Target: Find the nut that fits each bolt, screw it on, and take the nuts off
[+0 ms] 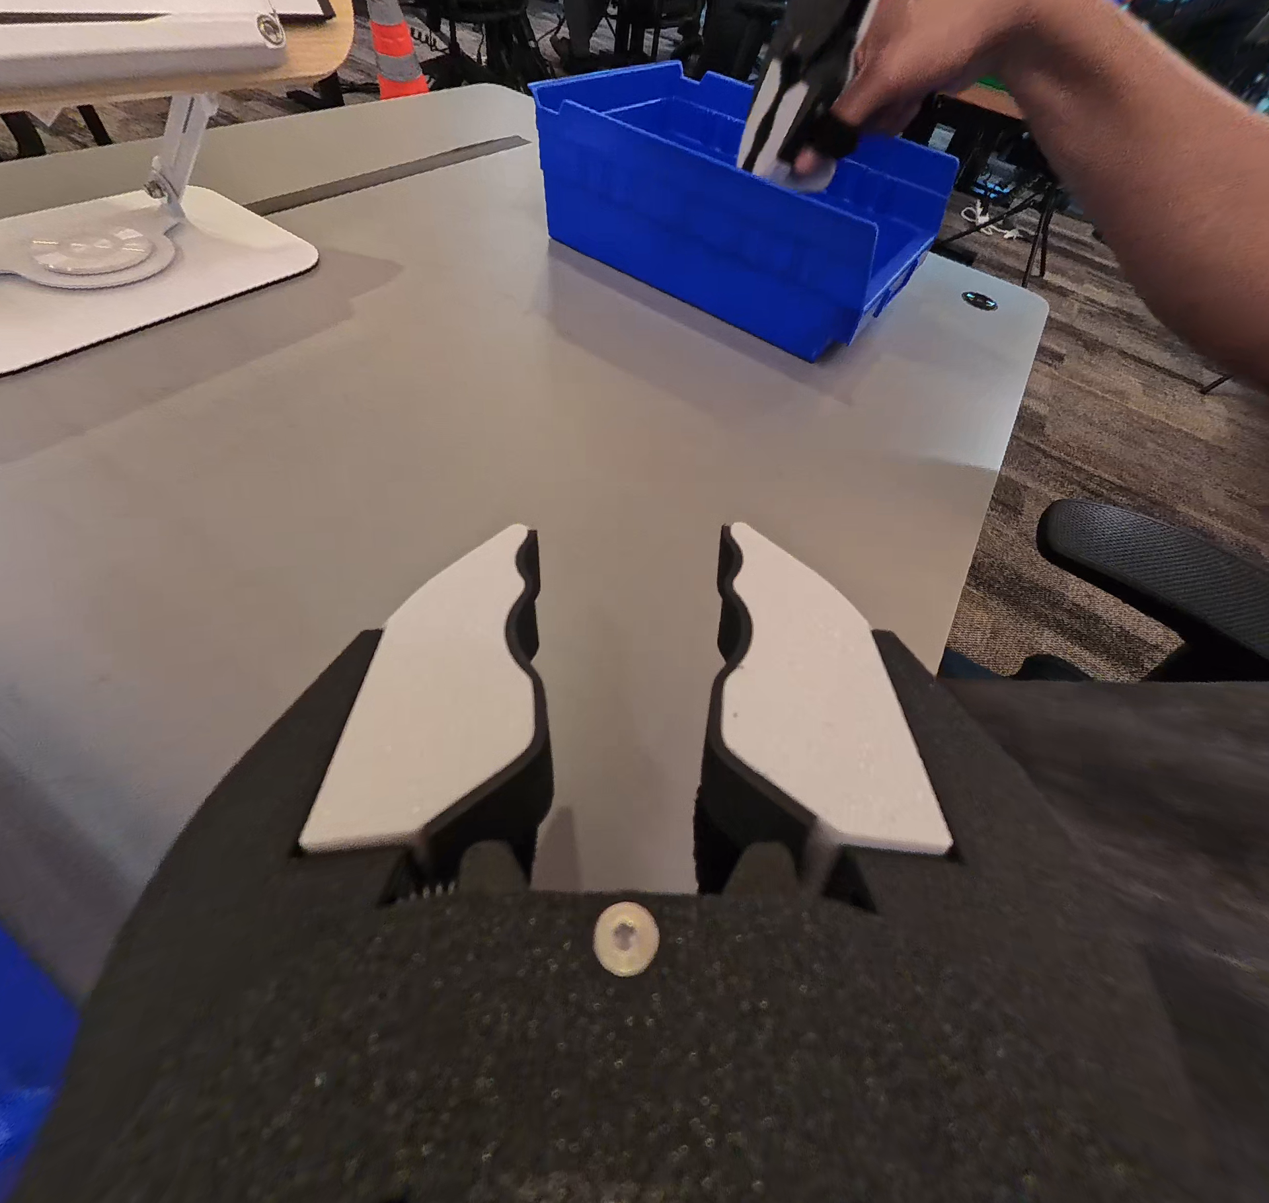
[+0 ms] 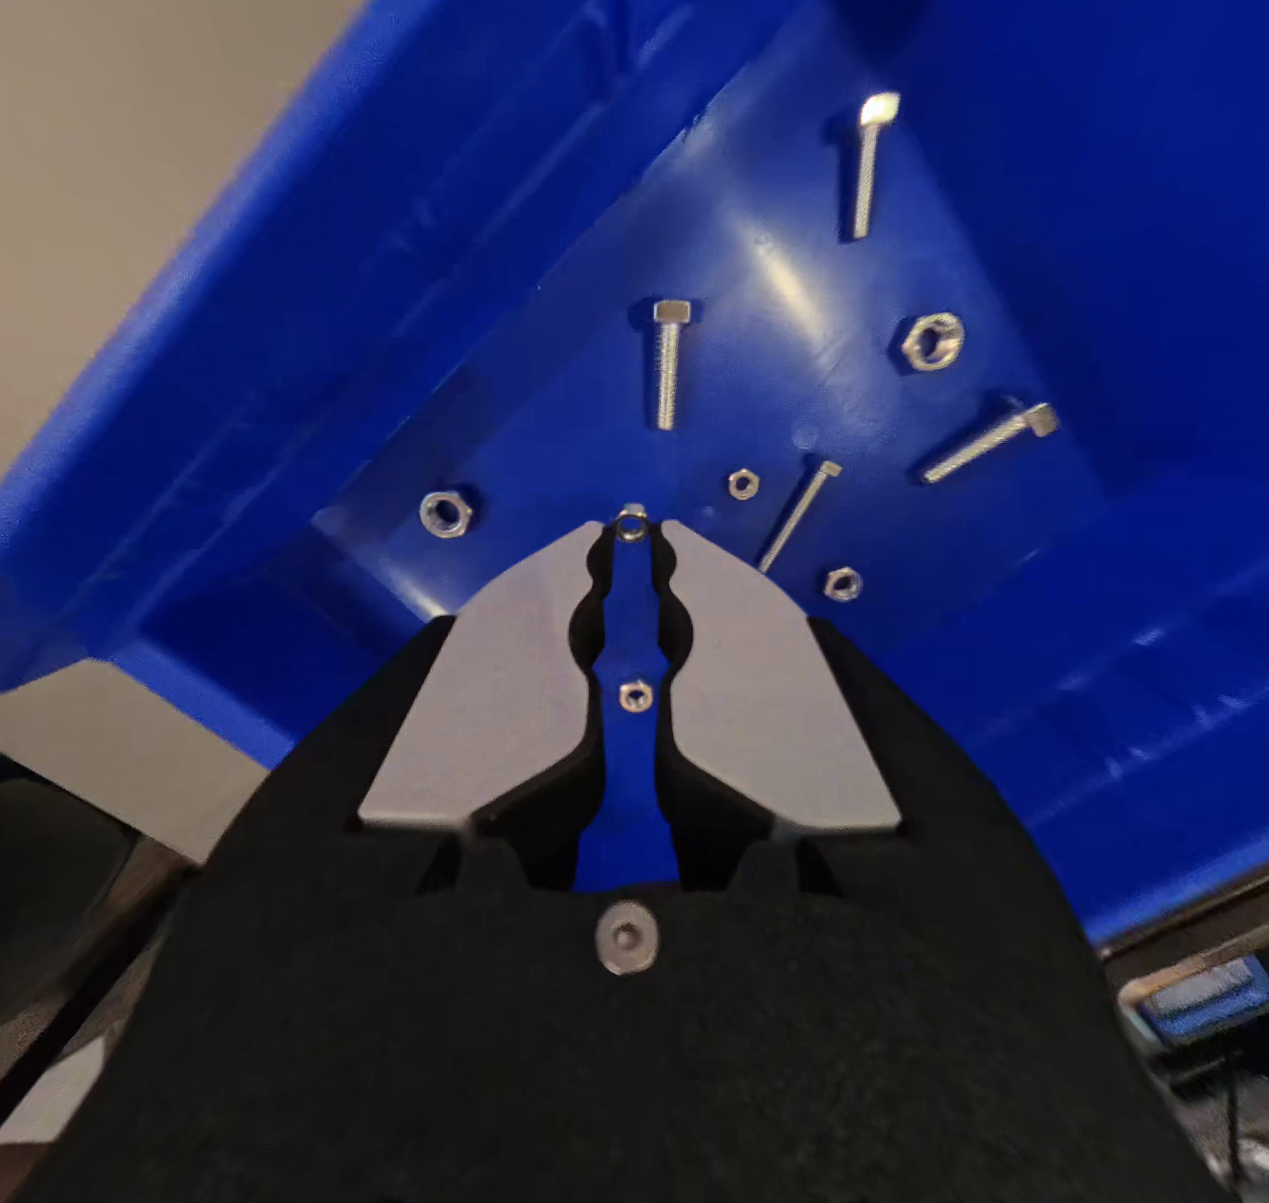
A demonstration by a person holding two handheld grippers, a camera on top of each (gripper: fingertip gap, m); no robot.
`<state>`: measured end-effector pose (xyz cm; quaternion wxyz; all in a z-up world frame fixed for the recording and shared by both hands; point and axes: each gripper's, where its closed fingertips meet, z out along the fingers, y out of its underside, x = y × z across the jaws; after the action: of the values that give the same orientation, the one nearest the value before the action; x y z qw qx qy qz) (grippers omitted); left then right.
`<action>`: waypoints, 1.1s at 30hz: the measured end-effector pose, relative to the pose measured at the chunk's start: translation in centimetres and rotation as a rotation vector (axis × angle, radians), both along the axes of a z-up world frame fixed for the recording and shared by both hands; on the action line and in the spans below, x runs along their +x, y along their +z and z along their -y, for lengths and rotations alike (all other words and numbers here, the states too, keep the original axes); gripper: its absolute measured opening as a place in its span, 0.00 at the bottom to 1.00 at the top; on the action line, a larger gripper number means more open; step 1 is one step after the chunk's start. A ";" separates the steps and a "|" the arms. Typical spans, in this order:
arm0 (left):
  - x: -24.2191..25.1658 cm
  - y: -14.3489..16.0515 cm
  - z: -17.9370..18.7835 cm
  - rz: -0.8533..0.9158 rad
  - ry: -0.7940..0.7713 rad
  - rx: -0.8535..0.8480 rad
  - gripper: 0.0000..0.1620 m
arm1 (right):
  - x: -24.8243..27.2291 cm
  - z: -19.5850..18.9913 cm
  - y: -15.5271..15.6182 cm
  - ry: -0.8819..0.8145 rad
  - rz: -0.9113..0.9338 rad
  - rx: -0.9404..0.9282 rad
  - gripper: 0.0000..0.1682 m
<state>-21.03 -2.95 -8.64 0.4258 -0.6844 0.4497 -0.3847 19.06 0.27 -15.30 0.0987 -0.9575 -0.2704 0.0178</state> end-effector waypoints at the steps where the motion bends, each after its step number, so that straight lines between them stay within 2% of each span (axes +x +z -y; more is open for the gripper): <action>1: 0.0 0.0 0.0 0.003 0.001 -0.008 0.30 | -0.1 0.0 -0.8 0.002 0.012 -0.027 0.07; 6: -0.2 -0.2 0.1 0.008 0.001 -0.026 0.30 | 0.2 0.5 -2.5 -0.027 0.067 -0.113 0.06; 12: -0.4 -0.7 0.4 -0.025 0.008 0.002 0.30 | 2.4 0.7 -3.8 -0.080 0.157 -0.130 0.07; 14: -0.3 -0.5 0.6 -0.023 0.008 0.001 0.30 | 1.8 0.7 -3.5 -0.082 0.114 -0.100 0.13; 16: -0.2 -0.4 0.8 -0.020 0.008 0.000 0.30 | 1.5 0.7 -1.2 -0.093 0.088 -0.004 0.15; 18: -0.1 -0.4 0.8 -0.023 0.010 0.004 0.30 | 0.9 1.0 2.9 -0.124 0.033 0.178 0.15; 22: 0.4 -0.3 0.9 -0.016 0.012 -0.025 0.30 | 2.1 3.5 12.6 -0.282 -0.133 0.727 0.13; 24: 1.3 -0.3 1.2 -0.010 0.009 -0.067 0.31 | 5.2 5.8 15.2 -0.427 -0.176 0.967 0.13; 26: 3.4 -0.3 1.8 -0.010 0.008 -0.116 0.32 | 8.5 8.1 14.9 -0.558 -0.213 1.091 0.18; 29: 9.4 -0.2 4.0 -0.027 0.004 -0.127 0.36 | 11.1 10.5 12.1 -0.686 -0.289 1.139 0.24; 33: 20.5 -0.2 7.1 -0.063 0.052 -0.090 0.40 | 10.4 12.2 6.6 -0.705 -0.320 1.107 0.27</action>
<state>-0.56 -10.08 -8.81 0.3902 -0.7262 0.4271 -0.3715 29.50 -11.89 -8.73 0.6137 -0.7822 0.1068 -0.0149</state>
